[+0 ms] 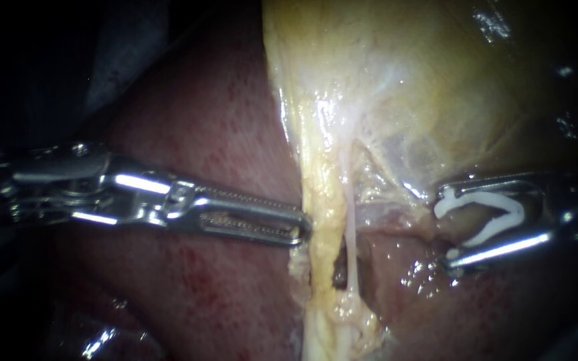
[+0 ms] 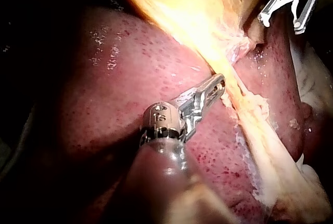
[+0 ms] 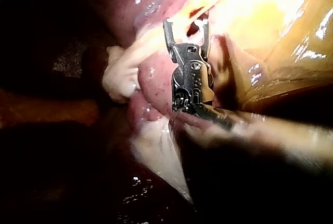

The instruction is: Clipping first clip left tube

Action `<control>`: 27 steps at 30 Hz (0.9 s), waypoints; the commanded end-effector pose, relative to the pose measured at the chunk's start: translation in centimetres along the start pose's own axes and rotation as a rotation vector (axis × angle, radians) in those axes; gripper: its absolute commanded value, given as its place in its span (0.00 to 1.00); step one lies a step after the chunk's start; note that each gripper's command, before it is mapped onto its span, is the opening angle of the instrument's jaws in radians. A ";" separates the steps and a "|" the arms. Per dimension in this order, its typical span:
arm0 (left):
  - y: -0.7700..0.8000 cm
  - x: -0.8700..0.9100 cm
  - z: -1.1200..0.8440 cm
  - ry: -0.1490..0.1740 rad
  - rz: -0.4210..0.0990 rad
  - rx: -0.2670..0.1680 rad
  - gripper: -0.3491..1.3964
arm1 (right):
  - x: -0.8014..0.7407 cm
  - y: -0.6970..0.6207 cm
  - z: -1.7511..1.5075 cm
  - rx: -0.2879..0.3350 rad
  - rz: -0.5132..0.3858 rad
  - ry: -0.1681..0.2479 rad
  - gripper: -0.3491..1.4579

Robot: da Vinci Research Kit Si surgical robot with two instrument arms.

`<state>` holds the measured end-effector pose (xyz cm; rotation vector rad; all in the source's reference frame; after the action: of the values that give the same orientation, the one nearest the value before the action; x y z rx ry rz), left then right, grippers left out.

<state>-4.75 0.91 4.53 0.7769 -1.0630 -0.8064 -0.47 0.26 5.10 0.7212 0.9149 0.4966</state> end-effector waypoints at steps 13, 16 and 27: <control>-0.10 -0.06 -0.29 0.002 -0.005 0.012 0.00 | 0.01 -0.02 0.07 -0.006 0.000 0.002 0.52; -0.14 -0.07 -0.40 -0.001 -0.007 0.011 0.00 | 0.00 -0.03 0.12 -0.004 -0.001 0.000 0.52; -0.33 -0.15 -0.67 -0.013 -0.015 0.006 0.00 | -0.23 -0.15 0.69 0.039 -0.011 -0.031 0.52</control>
<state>-4.22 0.98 3.99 0.7865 -1.0731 -0.8211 0.07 -0.29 5.43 0.7581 0.9015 0.4528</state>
